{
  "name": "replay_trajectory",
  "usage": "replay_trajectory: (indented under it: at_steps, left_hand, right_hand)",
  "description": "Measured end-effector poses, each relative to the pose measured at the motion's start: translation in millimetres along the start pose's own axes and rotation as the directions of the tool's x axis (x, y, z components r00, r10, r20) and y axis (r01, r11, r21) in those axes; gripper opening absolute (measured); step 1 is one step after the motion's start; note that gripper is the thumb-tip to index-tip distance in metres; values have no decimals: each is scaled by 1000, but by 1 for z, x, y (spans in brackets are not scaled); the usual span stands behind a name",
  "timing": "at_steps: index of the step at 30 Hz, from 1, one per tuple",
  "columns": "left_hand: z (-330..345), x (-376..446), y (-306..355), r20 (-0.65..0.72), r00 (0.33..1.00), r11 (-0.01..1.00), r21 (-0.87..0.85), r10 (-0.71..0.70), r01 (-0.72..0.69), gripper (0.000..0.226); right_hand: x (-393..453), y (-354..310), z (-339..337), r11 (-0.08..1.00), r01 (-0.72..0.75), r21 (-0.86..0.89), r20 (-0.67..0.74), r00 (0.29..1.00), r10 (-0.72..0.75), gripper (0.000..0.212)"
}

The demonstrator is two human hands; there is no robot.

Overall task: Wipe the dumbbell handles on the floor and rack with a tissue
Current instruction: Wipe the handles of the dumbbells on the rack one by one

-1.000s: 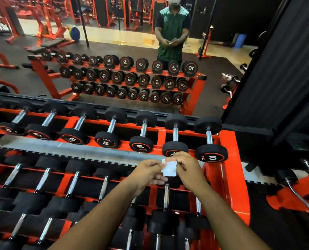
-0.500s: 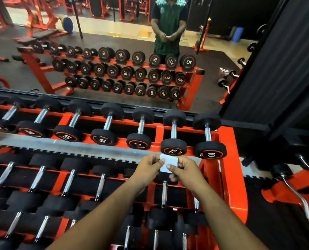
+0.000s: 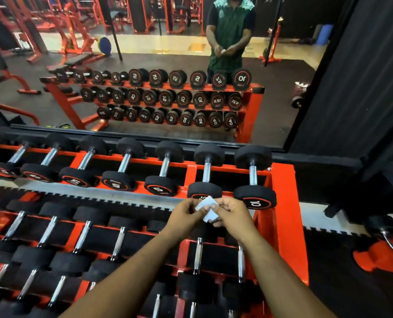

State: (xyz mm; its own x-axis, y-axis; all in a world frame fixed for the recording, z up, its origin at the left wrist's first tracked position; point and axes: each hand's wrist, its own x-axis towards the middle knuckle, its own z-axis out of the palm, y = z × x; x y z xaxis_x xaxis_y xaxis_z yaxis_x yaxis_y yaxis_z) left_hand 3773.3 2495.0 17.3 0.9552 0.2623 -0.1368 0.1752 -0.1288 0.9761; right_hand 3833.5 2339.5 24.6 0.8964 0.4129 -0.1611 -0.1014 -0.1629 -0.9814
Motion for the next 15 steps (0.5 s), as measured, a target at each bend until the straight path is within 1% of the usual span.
replay_trajectory:
  at_steps: [2, 4, 6, 8, 10, 12, 14, 15]
  left_hand:
    - [13, 2, 1, -13, 997, 994, -83, -75, 73, 26]
    - [24, 4, 3, -46, 987, 974, -177, -152, 141, 21]
    - [31, 6, 5, -84, 980, 957, -243, -183, 158, 20]
    - [36, 7, 6, -111, 981, 961, -244, -161, 130, 22]
    - [38, 8, 5, -143, 983, 982, -165, -116, 92, 28]
    - [37, 10, 3, -175, 983, 998, -3, -55, 55, 33]
    - [33, 13, -1, -169, 986, 991, 132, -1, 23, 31]
    - [31, 14, -2, -156, 988, 986, 169, 21, 6, 30]
  right_hand:
    - [4, 5, -7, 997, -26, 77, -16, 999, 27, 10]
    - [6, 12, -13, 994, -52, 96, -9, 999, 53, 9]
    - [7, 18, -17, 993, -63, 97, -8, 998, 64, 8]
    - [10, 22, -20, 995, -71, 70, -19, 997, 73, 8]
    - [13, 23, -22, 996, -82, 43, -11, 996, 83, 7]
    - [15, 21, -20, 997, -71, 39, 8, 997, 71, 12]
    - [16, 18, -15, 1000, -27, 5, 0, 1000, 27, 15]
    - [18, 18, -12, 1000, -1, -20, -15, 1000, 1, 17]
